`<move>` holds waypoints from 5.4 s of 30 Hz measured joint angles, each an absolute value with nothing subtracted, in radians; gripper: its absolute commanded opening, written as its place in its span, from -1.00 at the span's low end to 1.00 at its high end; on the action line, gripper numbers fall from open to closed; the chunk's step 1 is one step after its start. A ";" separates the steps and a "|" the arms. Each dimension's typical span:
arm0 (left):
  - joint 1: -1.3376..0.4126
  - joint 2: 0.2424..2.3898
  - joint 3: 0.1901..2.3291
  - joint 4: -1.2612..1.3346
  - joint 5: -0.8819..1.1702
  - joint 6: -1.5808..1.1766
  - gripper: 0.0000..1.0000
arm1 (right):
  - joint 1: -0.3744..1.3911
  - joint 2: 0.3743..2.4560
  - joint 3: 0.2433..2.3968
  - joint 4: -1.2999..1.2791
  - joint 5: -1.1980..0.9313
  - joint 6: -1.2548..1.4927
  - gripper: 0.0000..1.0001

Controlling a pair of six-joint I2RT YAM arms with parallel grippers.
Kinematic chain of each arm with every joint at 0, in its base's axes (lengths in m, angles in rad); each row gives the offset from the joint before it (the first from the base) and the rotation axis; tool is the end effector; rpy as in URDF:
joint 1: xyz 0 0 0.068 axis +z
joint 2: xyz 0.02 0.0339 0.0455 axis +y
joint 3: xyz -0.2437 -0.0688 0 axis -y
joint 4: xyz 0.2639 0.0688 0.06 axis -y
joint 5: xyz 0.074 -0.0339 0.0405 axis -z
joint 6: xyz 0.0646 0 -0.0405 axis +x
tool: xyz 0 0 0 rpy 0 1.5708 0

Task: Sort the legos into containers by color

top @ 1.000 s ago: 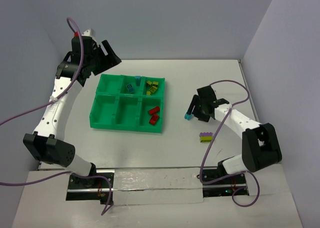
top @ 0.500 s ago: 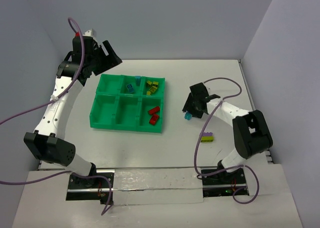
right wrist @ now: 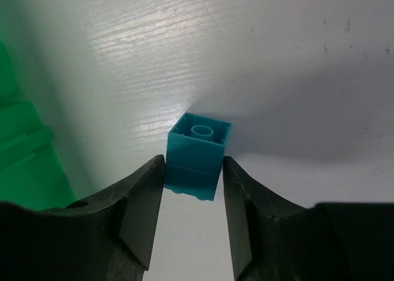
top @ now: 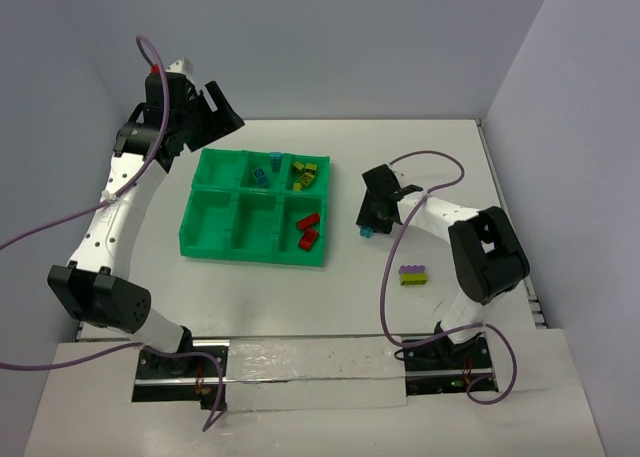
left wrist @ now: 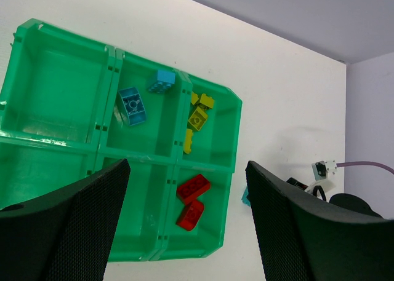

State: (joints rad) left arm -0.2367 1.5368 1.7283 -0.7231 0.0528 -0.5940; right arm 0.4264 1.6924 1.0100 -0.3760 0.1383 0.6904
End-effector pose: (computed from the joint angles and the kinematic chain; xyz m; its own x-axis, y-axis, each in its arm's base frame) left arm 0.3674 -0.0921 0.3960 -0.5642 -0.4388 -0.6994 -0.0451 0.8622 -0.5046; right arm 0.3313 0.1407 0.1153 -0.8335 0.3142 -0.4545 0.2370 0.9464 0.2196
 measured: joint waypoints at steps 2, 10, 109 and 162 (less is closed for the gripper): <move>-0.237 1.537 1.728 -0.723 0.053 -0.594 0.67 | 0.429 1.692 1.011 -0.378 0.143 0.686 -0.08; -0.237 1.537 1.728 -0.723 0.054 -0.594 0.67 | 0.446 1.693 1.030 -0.386 0.153 0.670 -0.69; -0.462 1.847 1.740 -0.593 0.659 -0.651 -1.00 | 0.496 1.405 1.207 -0.240 -0.337 0.369 0.25; -0.456 1.829 1.740 -0.608 0.629 -0.651 -1.00 | 0.556 1.517 1.262 -0.206 -0.313 0.399 -1.00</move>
State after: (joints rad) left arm -0.4562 1.8290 1.7401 -0.6079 0.6286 -0.6510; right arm 0.5562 1.5175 1.2621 -0.2058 -0.3135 0.3994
